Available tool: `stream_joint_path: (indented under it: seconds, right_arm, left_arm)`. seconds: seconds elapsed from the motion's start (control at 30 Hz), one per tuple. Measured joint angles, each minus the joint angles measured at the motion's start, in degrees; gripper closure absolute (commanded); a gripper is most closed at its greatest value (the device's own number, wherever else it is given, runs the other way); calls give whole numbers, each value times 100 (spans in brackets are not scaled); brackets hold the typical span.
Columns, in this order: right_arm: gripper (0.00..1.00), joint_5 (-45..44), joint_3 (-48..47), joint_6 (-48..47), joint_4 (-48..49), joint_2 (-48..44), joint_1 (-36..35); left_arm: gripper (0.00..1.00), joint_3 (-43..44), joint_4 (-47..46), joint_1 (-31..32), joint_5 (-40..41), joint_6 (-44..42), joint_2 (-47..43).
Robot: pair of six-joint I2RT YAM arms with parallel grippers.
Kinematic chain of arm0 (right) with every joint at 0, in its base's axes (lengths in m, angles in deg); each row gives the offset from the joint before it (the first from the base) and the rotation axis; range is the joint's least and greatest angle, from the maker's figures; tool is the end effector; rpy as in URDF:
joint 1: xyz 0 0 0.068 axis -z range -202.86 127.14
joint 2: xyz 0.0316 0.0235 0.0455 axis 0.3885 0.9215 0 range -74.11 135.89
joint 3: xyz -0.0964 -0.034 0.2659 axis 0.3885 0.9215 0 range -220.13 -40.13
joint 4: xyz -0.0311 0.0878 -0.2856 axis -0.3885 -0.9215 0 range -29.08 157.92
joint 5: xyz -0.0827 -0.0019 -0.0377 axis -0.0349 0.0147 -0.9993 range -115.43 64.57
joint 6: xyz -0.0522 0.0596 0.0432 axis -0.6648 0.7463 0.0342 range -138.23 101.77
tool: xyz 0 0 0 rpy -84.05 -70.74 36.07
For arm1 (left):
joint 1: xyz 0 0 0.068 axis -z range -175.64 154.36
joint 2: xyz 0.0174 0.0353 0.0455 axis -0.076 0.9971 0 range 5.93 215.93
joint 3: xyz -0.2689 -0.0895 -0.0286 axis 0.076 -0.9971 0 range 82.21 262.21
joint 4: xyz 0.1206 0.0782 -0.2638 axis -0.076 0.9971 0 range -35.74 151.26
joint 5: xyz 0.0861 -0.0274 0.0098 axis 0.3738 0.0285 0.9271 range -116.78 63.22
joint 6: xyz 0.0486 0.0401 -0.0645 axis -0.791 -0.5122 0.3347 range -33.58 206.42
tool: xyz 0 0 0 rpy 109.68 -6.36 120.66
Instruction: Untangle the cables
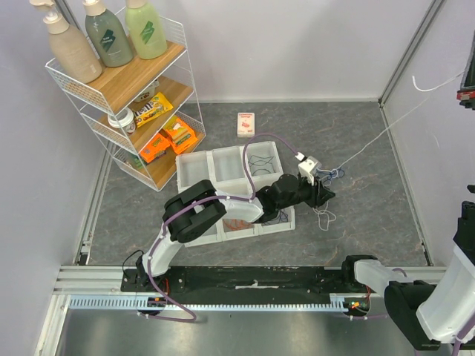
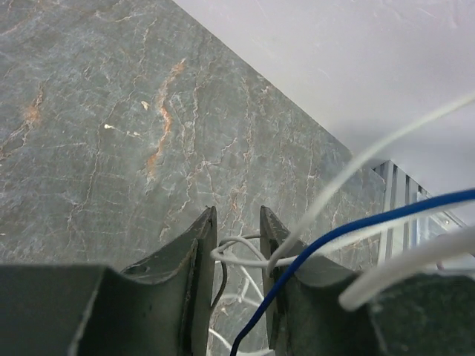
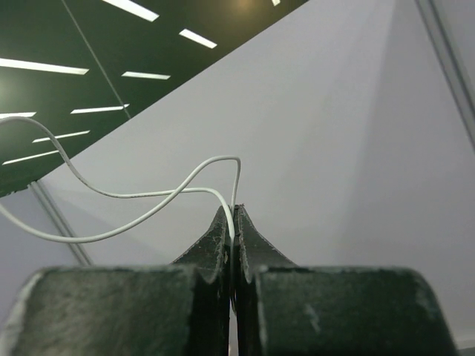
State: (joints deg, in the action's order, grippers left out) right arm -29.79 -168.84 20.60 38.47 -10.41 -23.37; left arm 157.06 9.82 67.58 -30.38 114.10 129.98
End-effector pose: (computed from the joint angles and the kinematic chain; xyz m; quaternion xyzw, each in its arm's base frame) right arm 0.0897 -0.0052 0.7359 0.1820 0.4207 0.2827 0.8426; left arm 0.2483 -0.5032 0.1523 0.2448 0.6939 -0.4985 0.4583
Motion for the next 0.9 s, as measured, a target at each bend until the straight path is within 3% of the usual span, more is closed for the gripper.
stream_joint_path:
  seconds: [0.13, 0.33, 0.8, 0.9]
  right_arm:
    - [100, -374, -188, -249, 227, 74, 0]
    - [100, -678, -861, -439, 813, 485, 0]
    - [100, -1019, -988, -706, 1711, 780, 0]
    - [100, -1064, -1032, -800, 1947, 837, 0]
  left_arm:
    - [91, -46, -37, -17, 2, 76, 0]
    - [92, -55, -251, -61, -4, 203, 0]
    - [93, -101, -413, -153, -13, 498, 0]
    - [90, -96, -479, -179, -72, 573, 0]
